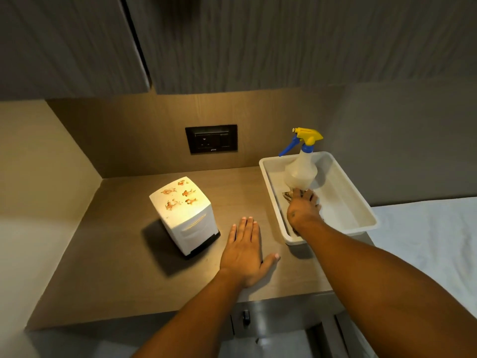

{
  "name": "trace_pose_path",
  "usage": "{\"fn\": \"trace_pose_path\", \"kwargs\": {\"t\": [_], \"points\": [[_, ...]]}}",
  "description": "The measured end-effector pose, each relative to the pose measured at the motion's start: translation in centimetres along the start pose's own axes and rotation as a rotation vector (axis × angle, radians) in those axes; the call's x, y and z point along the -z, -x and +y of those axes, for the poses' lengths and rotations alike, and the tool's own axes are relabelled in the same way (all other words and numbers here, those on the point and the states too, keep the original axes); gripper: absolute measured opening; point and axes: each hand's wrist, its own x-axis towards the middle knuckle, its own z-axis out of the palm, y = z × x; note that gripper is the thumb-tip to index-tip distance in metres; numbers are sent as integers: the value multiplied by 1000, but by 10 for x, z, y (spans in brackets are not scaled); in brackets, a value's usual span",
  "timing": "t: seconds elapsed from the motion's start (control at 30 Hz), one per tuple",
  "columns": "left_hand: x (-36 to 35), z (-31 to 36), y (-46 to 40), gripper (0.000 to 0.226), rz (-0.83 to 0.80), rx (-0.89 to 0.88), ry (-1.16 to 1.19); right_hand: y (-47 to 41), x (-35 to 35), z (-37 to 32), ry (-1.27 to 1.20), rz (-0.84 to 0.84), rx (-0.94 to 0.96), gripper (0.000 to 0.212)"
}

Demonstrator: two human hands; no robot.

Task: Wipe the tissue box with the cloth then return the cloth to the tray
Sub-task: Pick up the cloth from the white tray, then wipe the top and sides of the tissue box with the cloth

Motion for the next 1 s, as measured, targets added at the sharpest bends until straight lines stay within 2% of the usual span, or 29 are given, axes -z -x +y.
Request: {"fn": "trace_pose_path", "kwargs": {"t": [0.1, 0.2, 0.23, 0.27, 0.4, 0.57, 0.63, 0.73, 0.83, 0.9, 1.0], "points": [[1, 5, -2, 105, -16, -30, 17, -1, 1, 18, -11, -12, -2, 51], [7, 6, -6, 102, -57, -59, 26, -9, 3, 30, 38, 91, 34, 47], [20, 7, 21, 101, 8, -11, 20, 15, 15, 19, -6, 103, 200, 44], [38, 5, 51, 100, 65, 43, 7, 38, 31, 2, 15, 95, 277, 42], [50, -4, 42, 92, 70, 26, -26, 39, 45, 8, 156, 189, 365, 39], [66, -3, 37, 85, 120, -4, -2, 48, 65, 0, 112, 103, 294, 69], [81, -4, 46, 85, 188, -1, -4, 59, 73, -13, 91, 118, 342, 77], [103, -9, 58, 86, 282, 13, 6, 72, 86, -46, 11, 153, 439, 76], [119, -23, 71, 87, 353, 32, -22, 89, 93, -88, -75, 102, 506, 92], [126, -37, 79, 89, 400, 57, -39, 99, 96, -115, -113, 97, 554, 93], [131, -62, 91, 92, 451, 126, -44, 107, 93, -151, -153, 99, 645, 81]]}}
